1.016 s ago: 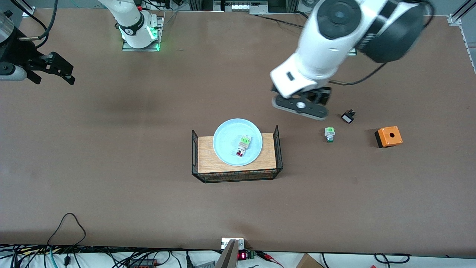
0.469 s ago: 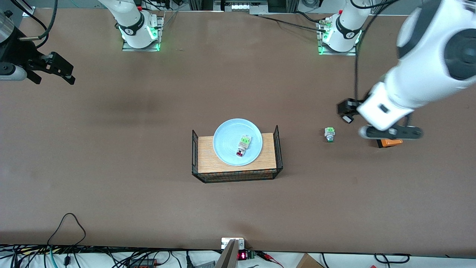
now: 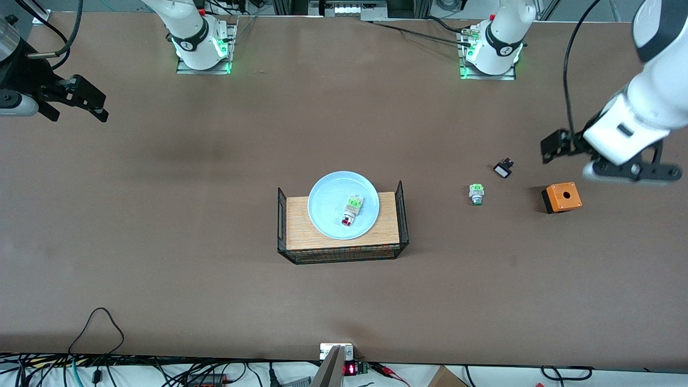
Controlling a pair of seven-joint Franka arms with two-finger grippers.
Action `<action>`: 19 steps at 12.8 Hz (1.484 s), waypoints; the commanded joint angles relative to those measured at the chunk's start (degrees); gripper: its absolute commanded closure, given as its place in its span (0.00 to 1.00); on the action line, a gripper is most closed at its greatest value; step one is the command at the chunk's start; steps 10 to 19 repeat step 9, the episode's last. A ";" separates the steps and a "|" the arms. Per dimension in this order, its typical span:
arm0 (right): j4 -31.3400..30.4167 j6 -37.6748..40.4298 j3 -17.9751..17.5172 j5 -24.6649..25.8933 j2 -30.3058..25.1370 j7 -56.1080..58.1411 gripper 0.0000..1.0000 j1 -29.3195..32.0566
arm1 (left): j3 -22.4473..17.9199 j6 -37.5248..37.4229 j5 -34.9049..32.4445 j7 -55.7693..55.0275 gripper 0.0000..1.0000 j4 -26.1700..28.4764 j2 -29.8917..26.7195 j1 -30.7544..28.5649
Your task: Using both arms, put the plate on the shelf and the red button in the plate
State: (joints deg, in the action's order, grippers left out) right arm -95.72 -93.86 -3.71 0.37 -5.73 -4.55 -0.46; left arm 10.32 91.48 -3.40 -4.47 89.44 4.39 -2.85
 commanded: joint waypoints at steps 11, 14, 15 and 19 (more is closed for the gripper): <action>1.06 0.79 0.20 0.51 0.28 -0.20 0.00 -0.07 | -5.66 2.38 1.03 4.03 0.00 6.62 -5.18 3.03; 1.06 0.79 0.20 0.51 0.28 -0.20 0.00 -0.07 | -5.66 2.38 1.03 4.03 0.00 6.62 -5.18 3.03; 1.06 0.79 0.20 0.51 0.28 -0.20 0.00 -0.07 | -5.66 2.38 1.03 4.03 0.00 6.62 -5.18 3.03; 1.06 0.79 0.20 0.51 0.28 -0.20 0.00 -0.07 | -5.66 2.38 1.03 4.03 0.00 6.62 -5.18 3.03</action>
